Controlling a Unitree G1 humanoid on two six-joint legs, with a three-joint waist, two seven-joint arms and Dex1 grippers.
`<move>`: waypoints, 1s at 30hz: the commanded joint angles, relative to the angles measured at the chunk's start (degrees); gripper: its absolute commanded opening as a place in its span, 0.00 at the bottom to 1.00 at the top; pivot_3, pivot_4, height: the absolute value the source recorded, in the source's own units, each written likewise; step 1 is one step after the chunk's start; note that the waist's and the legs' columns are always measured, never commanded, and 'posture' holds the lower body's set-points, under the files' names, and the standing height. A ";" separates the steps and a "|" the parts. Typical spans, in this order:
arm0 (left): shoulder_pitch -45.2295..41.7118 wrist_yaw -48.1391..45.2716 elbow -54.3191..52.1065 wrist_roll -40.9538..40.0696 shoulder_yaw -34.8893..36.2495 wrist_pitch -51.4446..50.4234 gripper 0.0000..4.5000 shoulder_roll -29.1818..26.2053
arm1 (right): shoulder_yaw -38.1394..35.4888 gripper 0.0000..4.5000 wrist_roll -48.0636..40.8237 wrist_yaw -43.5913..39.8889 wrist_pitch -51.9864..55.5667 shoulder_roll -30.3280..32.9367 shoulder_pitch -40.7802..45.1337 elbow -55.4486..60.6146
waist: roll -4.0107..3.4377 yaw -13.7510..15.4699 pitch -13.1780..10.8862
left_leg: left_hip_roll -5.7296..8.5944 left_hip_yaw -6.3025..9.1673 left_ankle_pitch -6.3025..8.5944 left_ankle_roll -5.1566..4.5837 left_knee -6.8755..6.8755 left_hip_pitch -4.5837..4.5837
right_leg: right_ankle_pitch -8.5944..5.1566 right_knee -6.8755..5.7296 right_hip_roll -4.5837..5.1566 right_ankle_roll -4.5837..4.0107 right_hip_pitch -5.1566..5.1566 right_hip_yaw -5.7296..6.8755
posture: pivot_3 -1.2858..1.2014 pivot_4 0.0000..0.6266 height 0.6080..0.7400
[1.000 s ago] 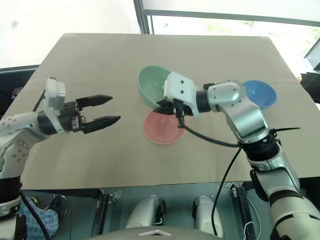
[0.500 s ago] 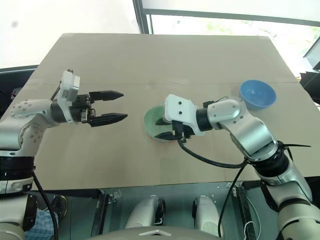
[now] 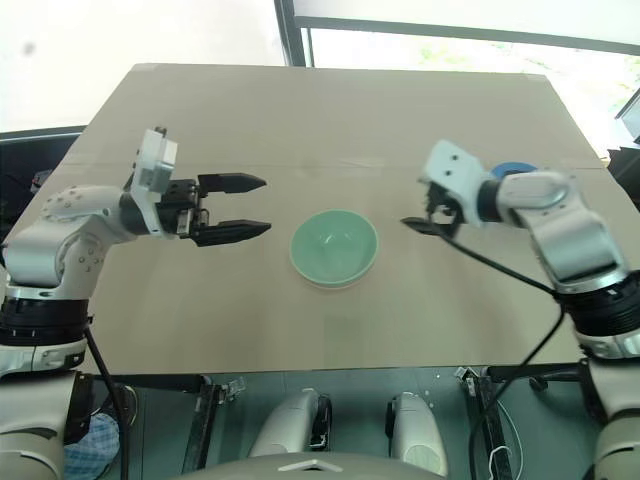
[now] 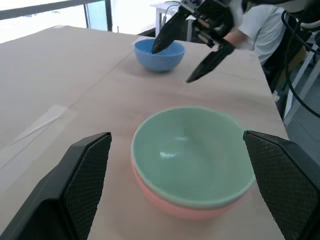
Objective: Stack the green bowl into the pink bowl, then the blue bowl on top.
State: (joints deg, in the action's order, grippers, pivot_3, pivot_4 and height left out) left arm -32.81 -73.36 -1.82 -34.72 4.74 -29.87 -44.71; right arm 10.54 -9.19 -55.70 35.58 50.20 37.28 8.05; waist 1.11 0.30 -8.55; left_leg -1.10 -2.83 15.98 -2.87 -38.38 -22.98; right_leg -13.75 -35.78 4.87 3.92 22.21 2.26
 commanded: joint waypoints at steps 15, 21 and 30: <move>-4.83 4.57 -4.25 -2.79 -0.48 -2.13 1.00 5.79 | -3.32 0.93 11.05 4.89 -19.81 4.03 0.42 -27.62 | 0.00 -0.52 -0.01 | -0.13 -0.12 0.00 0.00 -0.16 0.09 | 0.01 -0.02 0.00 0.01 -0.02 -0.18 | 0.52 0.24 1.00; -3.89 4.62 -3.75 -1.62 -0.76 -1.05 1.00 5.78 | -0.37 0.93 16.37 6.44 -30.78 0.67 5.63 -42.80 | -0.01 -0.89 -0.02 | -0.11 -0.12 -0.01 0.00 -0.14 0.08 | 0.01 0.04 0.01 0.01 -0.02 -0.16 | 0.52 0.24 1.00; -3.04 5.62 -3.78 -1.94 0.65 -1.65 1.00 5.14 | 0.86 0.31 19.78 5.99 -38.65 -2.49 11.11 -54.77 | -0.02 -1.00 -0.03 | -0.13 -0.11 -0.02 0.02 -0.13 0.08 | 0.01 0.03 0.02 0.01 -0.04 -0.15 | 0.52 0.24 1.00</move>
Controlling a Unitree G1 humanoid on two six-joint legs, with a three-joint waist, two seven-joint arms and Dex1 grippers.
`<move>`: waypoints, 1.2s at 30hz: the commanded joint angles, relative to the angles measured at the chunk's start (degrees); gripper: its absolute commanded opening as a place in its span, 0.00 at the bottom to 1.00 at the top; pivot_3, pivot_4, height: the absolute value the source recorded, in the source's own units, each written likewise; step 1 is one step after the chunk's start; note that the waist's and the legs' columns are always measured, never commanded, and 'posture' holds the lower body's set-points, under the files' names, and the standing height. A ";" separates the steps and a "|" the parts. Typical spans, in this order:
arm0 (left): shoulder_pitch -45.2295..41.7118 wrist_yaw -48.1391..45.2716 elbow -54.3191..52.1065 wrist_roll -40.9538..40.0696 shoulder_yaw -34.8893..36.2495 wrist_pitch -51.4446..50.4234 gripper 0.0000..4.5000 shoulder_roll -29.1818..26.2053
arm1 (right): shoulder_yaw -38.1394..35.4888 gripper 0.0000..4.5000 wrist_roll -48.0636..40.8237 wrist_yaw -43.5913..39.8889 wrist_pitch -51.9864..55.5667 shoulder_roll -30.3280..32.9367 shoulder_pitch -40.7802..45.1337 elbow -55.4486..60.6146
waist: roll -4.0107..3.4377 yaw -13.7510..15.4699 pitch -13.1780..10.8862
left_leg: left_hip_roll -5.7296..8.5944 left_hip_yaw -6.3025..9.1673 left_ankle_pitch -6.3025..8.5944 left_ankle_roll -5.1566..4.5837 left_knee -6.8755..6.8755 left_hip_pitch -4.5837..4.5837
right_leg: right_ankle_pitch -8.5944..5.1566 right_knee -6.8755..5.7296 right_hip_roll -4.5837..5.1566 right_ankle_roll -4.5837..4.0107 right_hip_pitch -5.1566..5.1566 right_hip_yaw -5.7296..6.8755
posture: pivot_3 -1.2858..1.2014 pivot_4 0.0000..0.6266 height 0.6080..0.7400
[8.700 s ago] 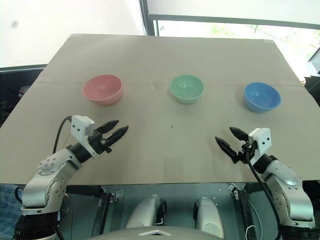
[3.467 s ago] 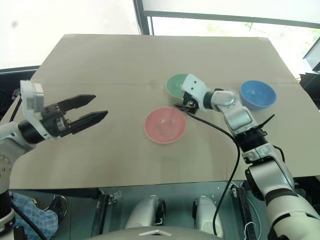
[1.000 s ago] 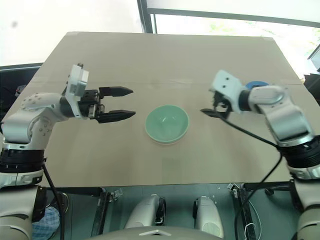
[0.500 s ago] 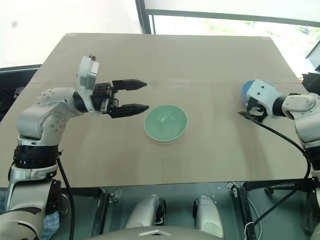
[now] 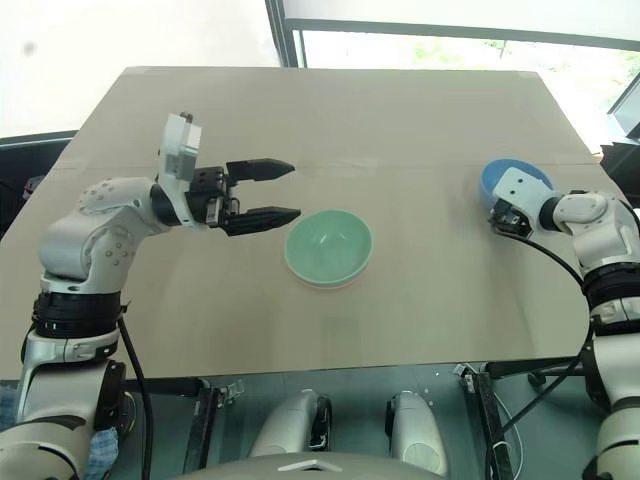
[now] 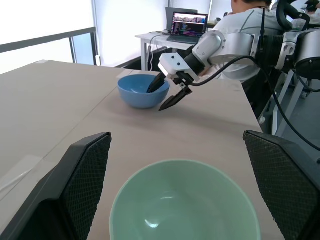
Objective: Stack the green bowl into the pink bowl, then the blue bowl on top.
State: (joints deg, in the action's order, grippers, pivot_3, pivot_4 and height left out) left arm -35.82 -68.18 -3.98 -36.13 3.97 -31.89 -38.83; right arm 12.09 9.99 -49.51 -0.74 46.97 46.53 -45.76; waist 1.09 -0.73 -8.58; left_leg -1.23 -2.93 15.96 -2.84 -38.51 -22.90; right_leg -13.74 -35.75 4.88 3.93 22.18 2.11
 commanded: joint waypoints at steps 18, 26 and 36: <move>4.24 -0.43 0.68 1.17 2.22 1.78 1.00 -3.72 | -3.20 0.02 -9.58 -12.09 17.02 -1.15 -6.06 46.20 | -0.06 0.23 -0.03 | -0.03 0.05 -0.01 0.02 0.02 -0.01 | 0.00 -0.07 -0.01 0.00 -0.03 0.08 | 0.52 0.24 1.00; 6.96 -3.12 6.88 4.44 2.88 5.77 1.00 -8.22 | 1.11 0.02 -19.44 -13.89 33.85 -4.89 -8.05 74.03 | -0.04 0.45 -0.03 | -0.03 0.13 0.00 0.01 0.00 -0.03 | 0.00 -0.08 -0.02 0.00 -0.05 0.17 | 0.52 0.24 1.00; 8.91 -6.92 13.14 8.23 2.50 10.13 1.00 -11.80 | 7.52 0.02 -20.55 -9.58 39.20 -11.50 -5.69 79.48 | 0.02 1.00 0.01 | 0.00 0.14 0.02 -0.02 -0.15 -0.02 | -0.01 -0.12 -0.05 -0.02 -0.05 0.17 | 0.52 0.24 1.00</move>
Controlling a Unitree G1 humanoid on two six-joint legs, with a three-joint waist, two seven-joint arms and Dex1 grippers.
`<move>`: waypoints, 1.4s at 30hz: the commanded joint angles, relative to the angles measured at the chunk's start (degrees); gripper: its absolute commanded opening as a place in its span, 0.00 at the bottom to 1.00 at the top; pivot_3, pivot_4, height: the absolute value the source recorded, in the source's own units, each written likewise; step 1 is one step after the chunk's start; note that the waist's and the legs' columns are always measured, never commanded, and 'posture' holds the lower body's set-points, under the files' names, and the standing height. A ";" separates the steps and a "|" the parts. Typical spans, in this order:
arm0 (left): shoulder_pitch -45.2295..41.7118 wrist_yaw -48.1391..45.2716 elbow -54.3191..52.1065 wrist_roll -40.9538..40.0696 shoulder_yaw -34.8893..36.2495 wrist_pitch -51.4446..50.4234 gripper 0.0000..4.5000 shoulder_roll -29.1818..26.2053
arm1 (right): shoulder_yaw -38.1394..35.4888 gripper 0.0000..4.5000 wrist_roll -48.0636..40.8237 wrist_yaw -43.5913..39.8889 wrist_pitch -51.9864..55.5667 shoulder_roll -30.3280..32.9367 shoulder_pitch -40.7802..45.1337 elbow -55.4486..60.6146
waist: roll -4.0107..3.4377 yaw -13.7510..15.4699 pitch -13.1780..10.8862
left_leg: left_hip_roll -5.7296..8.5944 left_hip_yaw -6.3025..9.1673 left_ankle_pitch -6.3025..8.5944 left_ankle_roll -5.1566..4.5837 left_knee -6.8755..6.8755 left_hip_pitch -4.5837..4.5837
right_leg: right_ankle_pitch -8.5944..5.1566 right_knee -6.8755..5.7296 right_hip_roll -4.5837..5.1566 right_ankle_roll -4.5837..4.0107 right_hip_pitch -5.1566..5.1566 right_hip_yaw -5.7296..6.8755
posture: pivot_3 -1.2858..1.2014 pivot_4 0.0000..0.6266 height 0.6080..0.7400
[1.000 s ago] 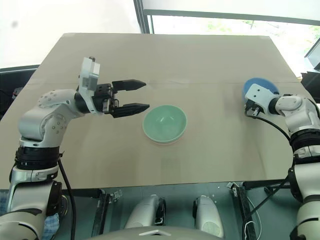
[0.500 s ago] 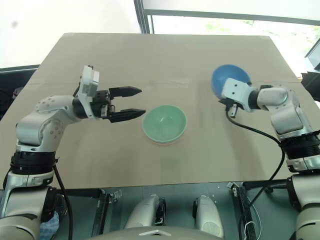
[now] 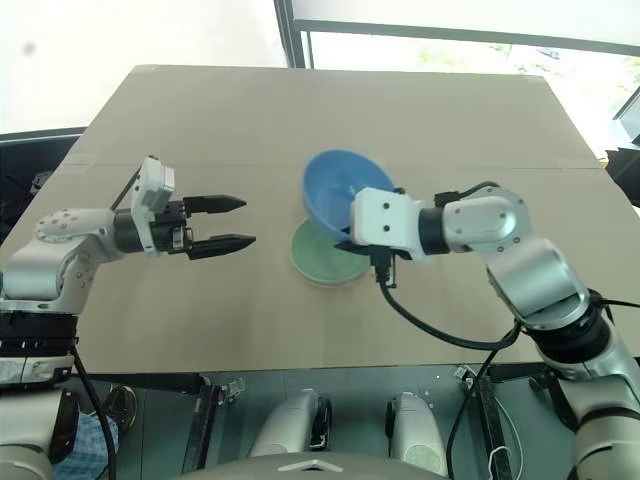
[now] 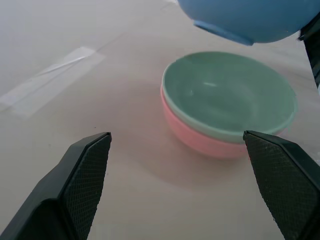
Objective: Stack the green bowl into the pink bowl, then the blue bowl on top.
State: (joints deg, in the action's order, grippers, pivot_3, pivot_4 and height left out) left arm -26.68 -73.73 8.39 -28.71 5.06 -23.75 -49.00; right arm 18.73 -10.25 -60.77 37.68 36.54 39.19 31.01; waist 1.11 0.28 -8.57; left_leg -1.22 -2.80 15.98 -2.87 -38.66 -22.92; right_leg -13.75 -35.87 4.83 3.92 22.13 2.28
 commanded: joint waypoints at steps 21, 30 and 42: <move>4.58 7.68 -6.92 -1.84 6.19 -1.37 1.00 1.94 | -25.71 0.64 -18.83 4.52 10.43 0.15 -8.22 1.19 | 0.07 0.41 0.04 | 0.01 0.02 0.03 -0.05 0.03 -0.05 | 0.01 -0.01 0.01 0.01 0.00 0.03 | 0.52 0.24 1.00; 16.74 17.55 -22.45 -7.66 14.54 -5.79 1.00 6.06 | -43.30 0.64 -21.76 -3.75 -4.55 6.94 -28.29 -9.43 | 0.05 0.48 0.03 | -0.03 -0.01 0.13 -0.21 0.02 0.10 | 0.01 0.08 0.15 0.02 -0.20 -0.02 | 0.52 0.24 1.00; 22.25 20.89 -25.96 -7.15 17.12 -4.50 1.00 5.58 | -45.80 0.64 -23.94 -5.95 -12.00 9.32 -33.18 -14.84 | 0.04 0.57 0.04 | -0.03 -0.05 0.10 -0.15 0.03 0.45 | 0.00 0.12 0.18 -0.02 -0.39 -0.15 | 0.52 0.24 1.00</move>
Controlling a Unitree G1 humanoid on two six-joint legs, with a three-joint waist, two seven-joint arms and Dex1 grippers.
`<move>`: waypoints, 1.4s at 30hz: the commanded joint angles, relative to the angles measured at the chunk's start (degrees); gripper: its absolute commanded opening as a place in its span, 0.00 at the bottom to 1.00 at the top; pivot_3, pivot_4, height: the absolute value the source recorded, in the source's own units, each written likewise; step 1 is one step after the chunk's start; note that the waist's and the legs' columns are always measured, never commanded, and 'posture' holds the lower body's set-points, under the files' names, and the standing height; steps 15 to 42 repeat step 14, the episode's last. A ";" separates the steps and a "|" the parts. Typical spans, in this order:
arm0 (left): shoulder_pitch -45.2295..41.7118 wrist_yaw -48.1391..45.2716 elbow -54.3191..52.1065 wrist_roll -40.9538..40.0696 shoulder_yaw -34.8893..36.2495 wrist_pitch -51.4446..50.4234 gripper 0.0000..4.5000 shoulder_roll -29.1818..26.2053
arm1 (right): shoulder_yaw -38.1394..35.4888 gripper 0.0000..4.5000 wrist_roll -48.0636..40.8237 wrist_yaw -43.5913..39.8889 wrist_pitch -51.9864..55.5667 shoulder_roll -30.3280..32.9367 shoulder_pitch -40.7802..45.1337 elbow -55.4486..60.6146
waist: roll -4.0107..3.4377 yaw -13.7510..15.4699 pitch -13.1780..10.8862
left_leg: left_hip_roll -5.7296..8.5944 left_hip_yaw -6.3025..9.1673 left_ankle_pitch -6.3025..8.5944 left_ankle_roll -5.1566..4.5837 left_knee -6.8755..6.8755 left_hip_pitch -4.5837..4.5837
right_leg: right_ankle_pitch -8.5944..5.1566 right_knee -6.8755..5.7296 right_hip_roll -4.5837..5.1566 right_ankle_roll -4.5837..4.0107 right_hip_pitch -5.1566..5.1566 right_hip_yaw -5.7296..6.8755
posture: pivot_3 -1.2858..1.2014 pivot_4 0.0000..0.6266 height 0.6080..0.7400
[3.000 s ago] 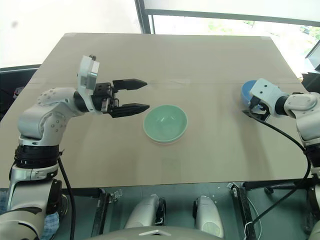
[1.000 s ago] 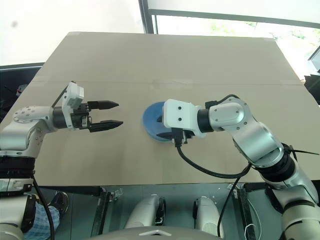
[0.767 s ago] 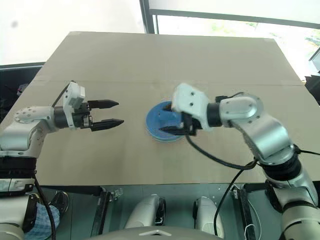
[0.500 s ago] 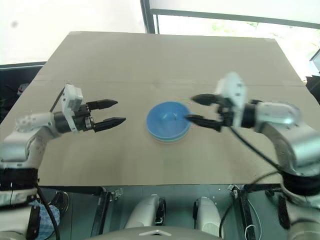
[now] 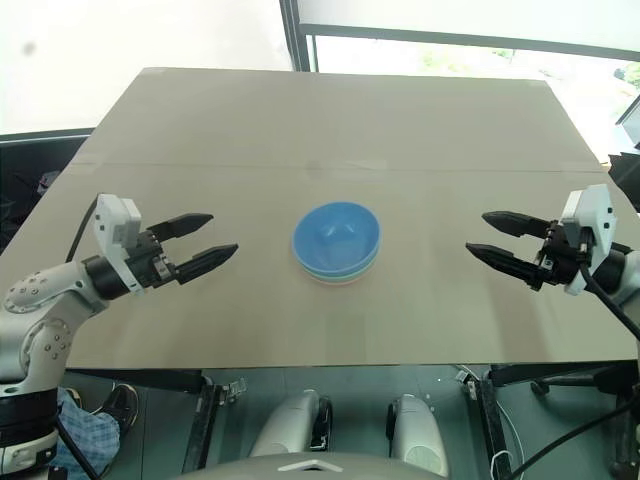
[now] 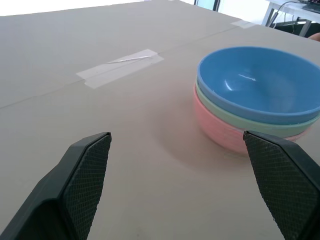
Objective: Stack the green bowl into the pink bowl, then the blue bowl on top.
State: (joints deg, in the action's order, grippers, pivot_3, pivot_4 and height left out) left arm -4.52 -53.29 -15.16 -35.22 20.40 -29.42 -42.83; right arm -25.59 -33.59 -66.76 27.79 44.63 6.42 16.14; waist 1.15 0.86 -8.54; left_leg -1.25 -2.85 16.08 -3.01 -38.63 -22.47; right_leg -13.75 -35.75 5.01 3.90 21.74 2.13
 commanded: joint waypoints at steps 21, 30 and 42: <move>-0.70 0.22 -0.51 0.33 0.07 2.62 1.00 -1.05 | -0.58 0.64 -0.45 1.12 -5.22 1.81 -3.56 0.57 | -0.01 -0.05 0.00 | -0.01 0.01 0.00 0.00 0.00 -0.04 | 0.00 0.07 0.00 0.00 0.01 0.02 | 0.52 0.24 1.00; -0.70 0.22 -0.51 0.33 0.07 2.62 1.00 -1.05 | -0.58 0.64 -0.45 1.12 -5.22 1.81 -3.56 0.57 | -0.01 -0.05 0.00 | -0.01 0.01 0.00 0.00 0.00 -0.04 | 0.00 0.07 0.00 0.00 0.01 0.02 | 0.52 0.24 1.00; -0.70 0.22 -0.51 0.33 0.07 2.62 1.00 -1.05 | -0.58 0.64 -0.45 1.12 -5.22 1.81 -3.56 0.57 | -0.01 -0.05 0.00 | -0.01 0.01 0.00 0.00 0.00 -0.04 | 0.00 0.07 0.00 0.00 0.01 0.02 | 0.52 0.24 1.00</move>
